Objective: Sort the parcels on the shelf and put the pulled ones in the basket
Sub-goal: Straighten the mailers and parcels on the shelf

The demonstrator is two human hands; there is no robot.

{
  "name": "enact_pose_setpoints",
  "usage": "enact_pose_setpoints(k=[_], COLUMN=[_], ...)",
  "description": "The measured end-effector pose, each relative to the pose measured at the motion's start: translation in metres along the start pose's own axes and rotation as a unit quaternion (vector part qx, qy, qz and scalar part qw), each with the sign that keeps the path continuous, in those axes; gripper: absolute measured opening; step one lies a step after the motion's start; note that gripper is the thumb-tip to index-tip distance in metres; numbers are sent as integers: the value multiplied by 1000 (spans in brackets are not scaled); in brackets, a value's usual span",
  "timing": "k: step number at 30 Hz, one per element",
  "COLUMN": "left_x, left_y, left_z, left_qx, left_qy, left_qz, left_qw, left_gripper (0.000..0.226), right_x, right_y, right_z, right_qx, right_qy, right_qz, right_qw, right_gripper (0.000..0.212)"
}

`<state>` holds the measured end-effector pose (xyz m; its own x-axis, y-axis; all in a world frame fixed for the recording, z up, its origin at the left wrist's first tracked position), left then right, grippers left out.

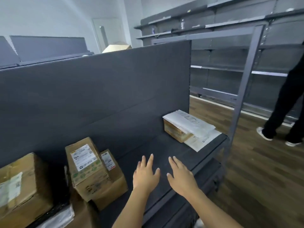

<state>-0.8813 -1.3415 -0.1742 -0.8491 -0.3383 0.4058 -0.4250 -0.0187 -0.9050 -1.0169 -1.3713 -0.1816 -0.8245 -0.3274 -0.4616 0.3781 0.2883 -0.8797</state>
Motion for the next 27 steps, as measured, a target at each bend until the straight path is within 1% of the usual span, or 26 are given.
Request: enact_pose_setpoints(k=[3,6,11,15,20,25,27], left_x=[6,22,54,68,72,77,80], left_y=[-14,-19,-9,3,13,15,17], left_z=[-4,-3,12,33,78,148,177], left_qx=[3,4,-11,-33,-60,-86,-87], left_qy=[14,36,74,87,85,76,86], left_qz=[25,37,43,43,47,26,42], left_qw=[1000,999,996,995,993,993,992], left_gripper=[65,64,64,65,64,64,65], right_x=[-3,7,29,44,63,88,97], right_y=[-11,-25,-45,-50,-53,-62,-67], right_z=[-12,-17,-8,10,50,106,129], right_qx=[9,14,28,39,46,53,59], right_qy=[-6,6,31,44,62,95,96], right_qz=[-17,-28,-37,-40,-57,-74,-100], right_qw=[1000,999,998,997,995,991,989], right_gripper=[64,64,64,64,63,61,60])
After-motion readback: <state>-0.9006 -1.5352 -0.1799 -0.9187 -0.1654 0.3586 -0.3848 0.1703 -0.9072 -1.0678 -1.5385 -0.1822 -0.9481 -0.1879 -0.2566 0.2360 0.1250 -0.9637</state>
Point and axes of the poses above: each hand's wrist, its own z-axis towards the middle knuckle, its own y-axis out of the palm, x = y × z, the point moved 6 cm from there along z, towards the middle knuckle, and after that the axes turned 1 degree about -y, right-handed, at the moved point
